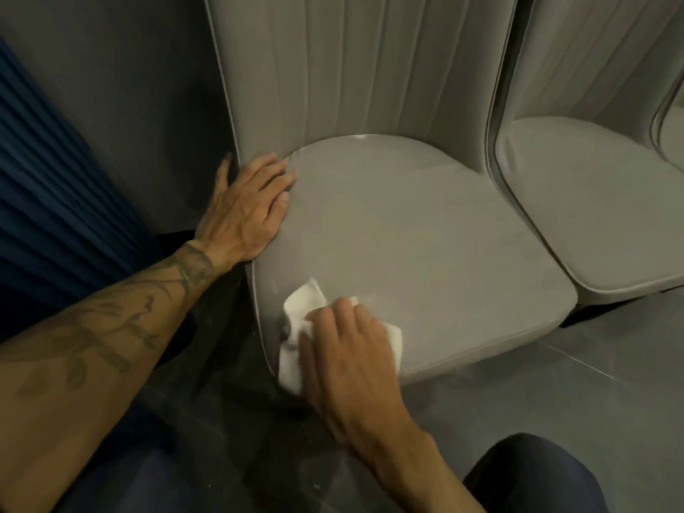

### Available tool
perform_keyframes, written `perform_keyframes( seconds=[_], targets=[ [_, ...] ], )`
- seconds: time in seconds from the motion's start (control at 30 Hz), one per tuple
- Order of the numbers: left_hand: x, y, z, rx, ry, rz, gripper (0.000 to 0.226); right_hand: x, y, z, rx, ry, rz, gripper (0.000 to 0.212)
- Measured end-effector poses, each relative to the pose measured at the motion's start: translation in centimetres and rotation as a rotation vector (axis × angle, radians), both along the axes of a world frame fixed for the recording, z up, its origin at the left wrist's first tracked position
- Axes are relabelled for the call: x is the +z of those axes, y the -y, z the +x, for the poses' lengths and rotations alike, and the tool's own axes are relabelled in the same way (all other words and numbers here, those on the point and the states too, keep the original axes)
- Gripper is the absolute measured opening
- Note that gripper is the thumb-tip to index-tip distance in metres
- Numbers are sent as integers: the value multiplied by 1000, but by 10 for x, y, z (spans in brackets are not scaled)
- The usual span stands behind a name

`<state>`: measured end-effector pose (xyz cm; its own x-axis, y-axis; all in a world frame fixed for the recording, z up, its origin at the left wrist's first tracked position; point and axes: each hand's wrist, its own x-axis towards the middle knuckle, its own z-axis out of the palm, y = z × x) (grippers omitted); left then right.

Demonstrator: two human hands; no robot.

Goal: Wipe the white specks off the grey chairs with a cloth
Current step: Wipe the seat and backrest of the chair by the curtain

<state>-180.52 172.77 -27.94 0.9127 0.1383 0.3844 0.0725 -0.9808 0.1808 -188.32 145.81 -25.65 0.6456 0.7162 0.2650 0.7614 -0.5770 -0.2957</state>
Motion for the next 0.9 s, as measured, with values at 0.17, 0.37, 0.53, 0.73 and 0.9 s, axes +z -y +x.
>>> perform_keyframes(
  seconds=[0.17, 0.37, 0.53, 0.73, 0.9],
  targets=[
    [-2, 1, 0, 2, 33, 5, 48, 7, 39, 40, -242, -1, -20, 20],
    [-4, -1, 1, -5, 85, 1, 45, 4, -16, -2, 50, 8, -112, 27],
    [-5, 0, 1, -8, 99, -18, 44, 11, 6, 36, -114, 24, -102, 22],
    [-6, -2, 0, -16, 97, -28, 44, -1, -22, -29, 149, 58, -184, 16],
    [-3, -1, -3, -10, 74, -28, 44, 8, -45, 32, 93, 24, -101, 26]
  ],
)
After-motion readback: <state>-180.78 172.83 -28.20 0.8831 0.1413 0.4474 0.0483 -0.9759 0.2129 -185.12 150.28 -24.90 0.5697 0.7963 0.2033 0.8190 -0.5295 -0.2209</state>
